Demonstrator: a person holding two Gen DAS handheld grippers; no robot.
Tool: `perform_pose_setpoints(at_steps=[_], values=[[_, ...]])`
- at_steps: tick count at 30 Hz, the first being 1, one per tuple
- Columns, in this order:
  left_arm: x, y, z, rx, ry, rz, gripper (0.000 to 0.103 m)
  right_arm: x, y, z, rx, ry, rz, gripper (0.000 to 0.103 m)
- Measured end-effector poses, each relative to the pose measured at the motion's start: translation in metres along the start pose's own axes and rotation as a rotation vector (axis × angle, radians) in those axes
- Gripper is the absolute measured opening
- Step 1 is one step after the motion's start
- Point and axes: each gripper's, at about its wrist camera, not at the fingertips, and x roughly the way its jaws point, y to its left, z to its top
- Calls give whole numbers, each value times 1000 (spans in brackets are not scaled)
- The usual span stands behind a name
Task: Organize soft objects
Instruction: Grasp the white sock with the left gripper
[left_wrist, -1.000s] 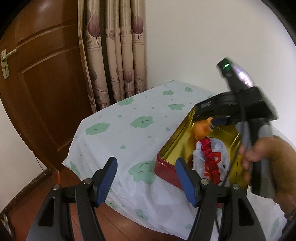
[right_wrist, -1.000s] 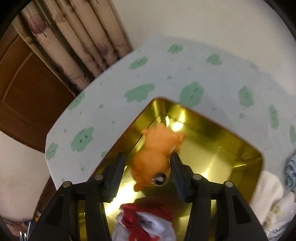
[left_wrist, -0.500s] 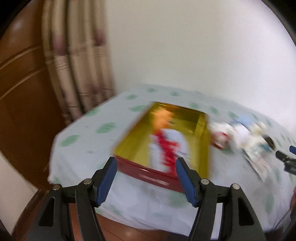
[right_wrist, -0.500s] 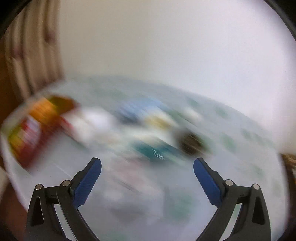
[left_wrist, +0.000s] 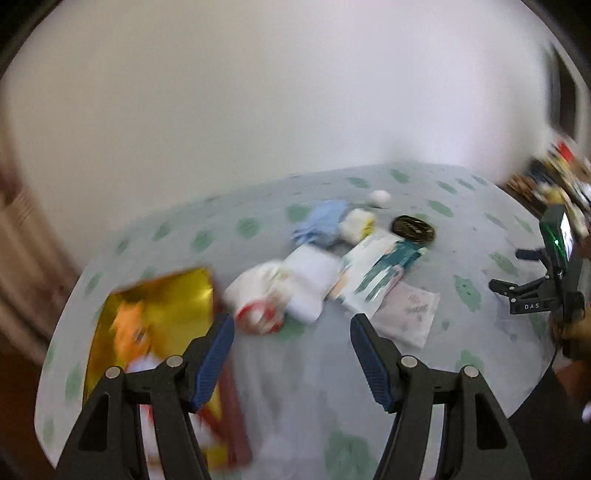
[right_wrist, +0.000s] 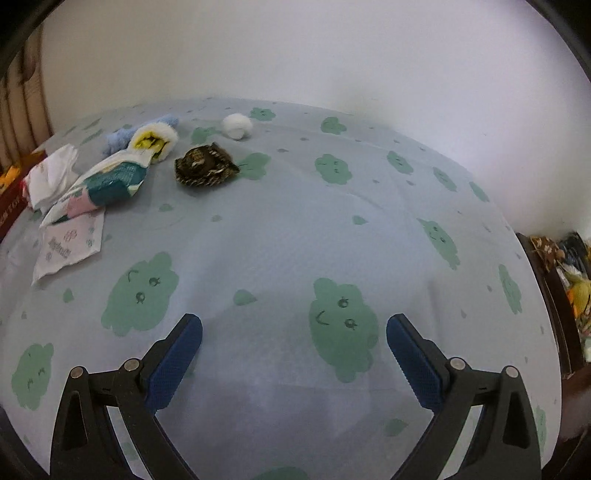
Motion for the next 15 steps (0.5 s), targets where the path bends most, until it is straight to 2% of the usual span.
perform_pose_setpoints(at_steps=[4, 8, 15], values=[[38, -4, 28, 116, 24, -52, 67, -7, -2, -3, 10, -29, 16, 102], [78, -1, 47, 147, 106, -139, 67, -6, -10, -3, 40, -27, 53, 102], [121, 3, 52, 200, 201, -151, 67, 1, -12, -1, 61, -14, 98, 102]])
